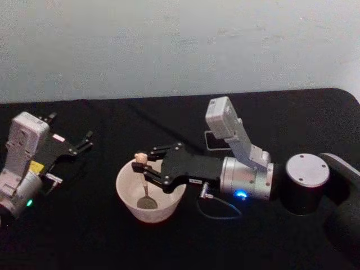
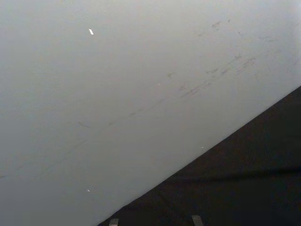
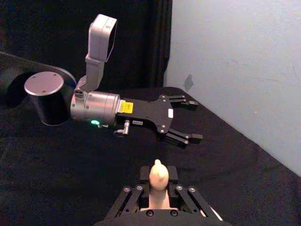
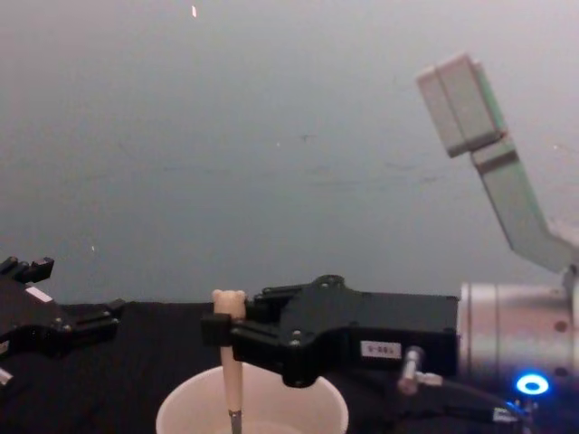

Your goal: Pick up the stirring spoon with one hand, stir inside the cup, then place it back in its original position.

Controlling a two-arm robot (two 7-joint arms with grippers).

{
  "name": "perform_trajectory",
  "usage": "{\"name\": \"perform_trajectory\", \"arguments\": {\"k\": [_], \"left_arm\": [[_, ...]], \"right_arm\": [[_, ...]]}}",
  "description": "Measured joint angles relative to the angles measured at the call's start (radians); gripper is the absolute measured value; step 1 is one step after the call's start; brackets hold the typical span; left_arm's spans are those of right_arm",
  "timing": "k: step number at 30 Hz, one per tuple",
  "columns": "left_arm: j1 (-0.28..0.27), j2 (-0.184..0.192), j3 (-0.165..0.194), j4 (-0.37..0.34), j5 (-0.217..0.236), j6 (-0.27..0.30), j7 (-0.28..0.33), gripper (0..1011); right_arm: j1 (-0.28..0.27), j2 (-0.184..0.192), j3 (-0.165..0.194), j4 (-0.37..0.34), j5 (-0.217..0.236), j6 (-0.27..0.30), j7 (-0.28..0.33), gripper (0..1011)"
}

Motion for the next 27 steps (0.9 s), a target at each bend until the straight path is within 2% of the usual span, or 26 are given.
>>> {"name": "perform_trajectory", "arguments": {"k": [8,13,22,27], "left_arm": [[0.000,0.000,0.000,0.000,0.000,0.000,0.000,1002],[0.000,0.000,0.000,0.000,0.000,0.000,0.000,1001],[0.000,0.000,0.000,0.000,0.000,0.000,0.000,1001],[0.000,0.000,0.000,0.000,0.000,0.000,0.000,1001]], "right_arm": [[0.026,-0.044,-0.001,0.060,-0.017,-0.002,-0.016,212],[0.047,-0.069,0.016,0.107,-0.025,-0.010,-0.033,212],[0.065,-0.077,0.051,0.140,-0.030,-0.015,-0.052,212],[0.054,-0.058,0.067,0.115,-0.031,-0.016,-0.052,212]]}}
